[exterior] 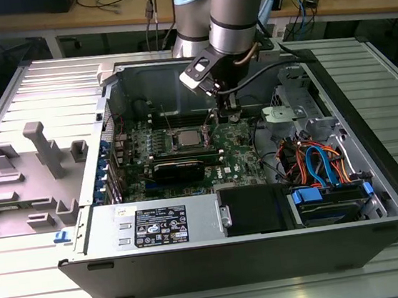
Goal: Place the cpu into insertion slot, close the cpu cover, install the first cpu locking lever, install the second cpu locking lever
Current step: 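Close the cpu cover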
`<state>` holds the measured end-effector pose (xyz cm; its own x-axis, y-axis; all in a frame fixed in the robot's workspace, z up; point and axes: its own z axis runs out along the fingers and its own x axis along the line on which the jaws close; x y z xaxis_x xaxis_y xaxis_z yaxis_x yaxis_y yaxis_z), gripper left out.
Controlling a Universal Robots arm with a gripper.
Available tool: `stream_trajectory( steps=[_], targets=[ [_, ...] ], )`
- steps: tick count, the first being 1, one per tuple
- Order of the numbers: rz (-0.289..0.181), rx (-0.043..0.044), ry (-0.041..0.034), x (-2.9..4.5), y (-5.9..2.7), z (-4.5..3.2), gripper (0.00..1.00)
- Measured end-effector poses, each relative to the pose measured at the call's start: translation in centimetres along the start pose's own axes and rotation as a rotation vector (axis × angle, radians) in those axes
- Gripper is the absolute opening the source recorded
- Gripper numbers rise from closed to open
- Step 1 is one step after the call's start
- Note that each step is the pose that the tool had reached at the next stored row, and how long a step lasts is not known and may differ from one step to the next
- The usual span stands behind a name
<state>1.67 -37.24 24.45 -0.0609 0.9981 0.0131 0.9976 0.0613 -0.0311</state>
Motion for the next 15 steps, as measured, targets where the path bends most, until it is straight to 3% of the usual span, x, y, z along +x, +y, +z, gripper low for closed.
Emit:
stream_trajectory(
  steps=[6,9,15],
  targets=[
    [-0.001,-0.0028,0.0018,0.07,-1.04,-0.50,0.11],
    [-0.001,-0.0061,0.0018,0.13,-2.08,-0.49,0.11],
    [-0.001,-0.0063,0.0017,0.15,-2.26,-0.48,0.11]
  ],
)
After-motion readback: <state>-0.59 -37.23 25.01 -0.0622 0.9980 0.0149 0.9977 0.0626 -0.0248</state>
